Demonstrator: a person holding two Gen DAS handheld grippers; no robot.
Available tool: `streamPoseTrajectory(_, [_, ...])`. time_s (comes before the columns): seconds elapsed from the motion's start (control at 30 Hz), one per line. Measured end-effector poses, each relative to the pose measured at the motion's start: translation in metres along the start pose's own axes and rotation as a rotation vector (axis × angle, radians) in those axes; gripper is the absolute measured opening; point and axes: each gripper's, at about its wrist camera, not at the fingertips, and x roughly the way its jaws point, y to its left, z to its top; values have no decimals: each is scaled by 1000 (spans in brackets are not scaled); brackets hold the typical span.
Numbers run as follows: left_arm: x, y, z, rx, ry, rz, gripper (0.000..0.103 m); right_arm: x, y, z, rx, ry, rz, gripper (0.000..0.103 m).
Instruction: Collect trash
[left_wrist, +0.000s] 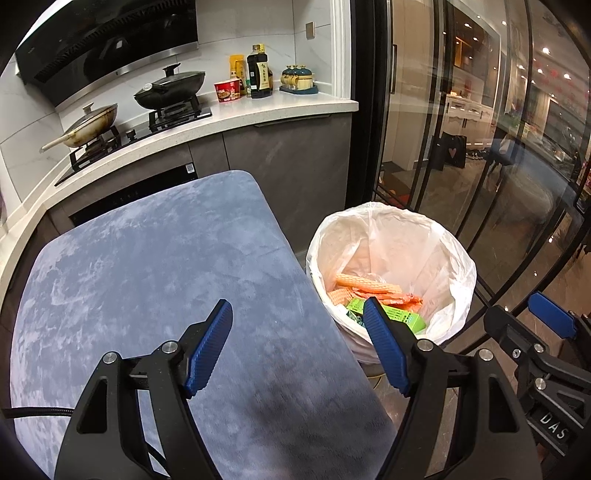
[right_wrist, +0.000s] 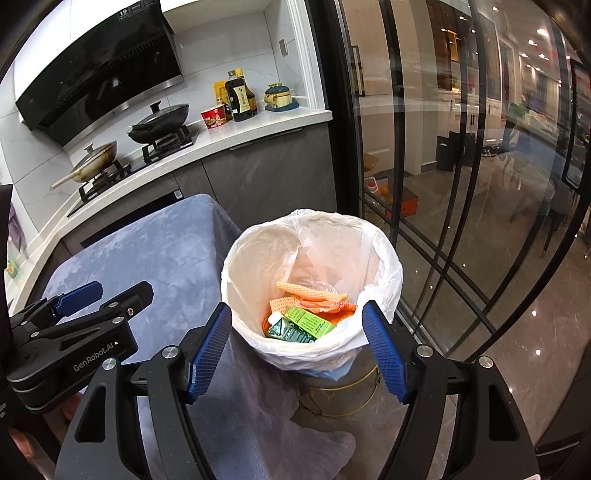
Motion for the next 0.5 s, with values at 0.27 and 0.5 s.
streamPoseTrajectory(0.27, [0,-4,-5,4,10,17,70,-1,-4,-3,0,23,-11,70])
streamPoseTrajectory(0.5, [0,-5,-9,3,19,20,73,-5,-3,-7,-13,34,-22,70])
